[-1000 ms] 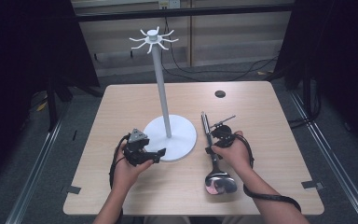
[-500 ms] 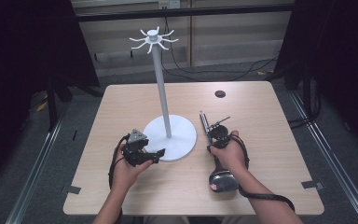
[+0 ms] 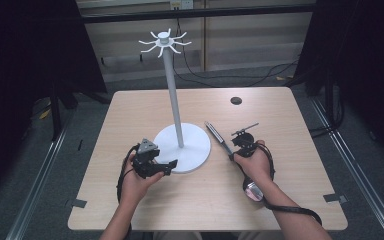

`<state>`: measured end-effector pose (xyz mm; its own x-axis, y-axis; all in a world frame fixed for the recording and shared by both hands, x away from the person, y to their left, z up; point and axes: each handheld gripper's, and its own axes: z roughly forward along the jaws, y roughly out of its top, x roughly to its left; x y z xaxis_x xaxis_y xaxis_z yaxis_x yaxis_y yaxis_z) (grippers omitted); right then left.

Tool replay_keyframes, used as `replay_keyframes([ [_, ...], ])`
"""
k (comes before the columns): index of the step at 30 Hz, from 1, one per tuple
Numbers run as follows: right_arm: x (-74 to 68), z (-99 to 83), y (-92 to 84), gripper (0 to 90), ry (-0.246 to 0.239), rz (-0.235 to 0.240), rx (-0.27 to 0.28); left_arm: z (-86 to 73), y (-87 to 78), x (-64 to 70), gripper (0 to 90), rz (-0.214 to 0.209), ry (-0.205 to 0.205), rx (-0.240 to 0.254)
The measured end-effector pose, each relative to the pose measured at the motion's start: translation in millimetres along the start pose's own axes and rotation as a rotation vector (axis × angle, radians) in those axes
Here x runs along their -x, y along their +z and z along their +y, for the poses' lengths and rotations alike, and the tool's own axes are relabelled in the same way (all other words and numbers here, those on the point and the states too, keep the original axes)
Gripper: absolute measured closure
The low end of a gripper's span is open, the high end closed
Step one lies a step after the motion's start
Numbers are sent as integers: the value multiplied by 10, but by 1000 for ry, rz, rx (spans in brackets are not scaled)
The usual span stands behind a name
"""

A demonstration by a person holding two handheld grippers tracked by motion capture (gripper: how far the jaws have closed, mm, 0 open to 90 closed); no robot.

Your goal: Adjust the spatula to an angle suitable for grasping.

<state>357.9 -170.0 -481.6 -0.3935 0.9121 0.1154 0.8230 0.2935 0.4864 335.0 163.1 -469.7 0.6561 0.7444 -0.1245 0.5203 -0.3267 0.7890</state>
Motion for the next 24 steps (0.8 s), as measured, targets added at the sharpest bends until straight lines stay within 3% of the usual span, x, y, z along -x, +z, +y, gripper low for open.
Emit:
replay_keyframes([
  [6, 109, -24, -137, 755, 31, 30, 97, 0, 5, 7, 183, -3, -2, 1],
  [12, 164, -29, -250, 755, 62, 51, 154, 4, 13, 23, 183, -10, -2, 4],
  [24, 218, -22, -506, 756, 73, 96, 286, 18, 16, 59, 183, -20, 2, 8],
])
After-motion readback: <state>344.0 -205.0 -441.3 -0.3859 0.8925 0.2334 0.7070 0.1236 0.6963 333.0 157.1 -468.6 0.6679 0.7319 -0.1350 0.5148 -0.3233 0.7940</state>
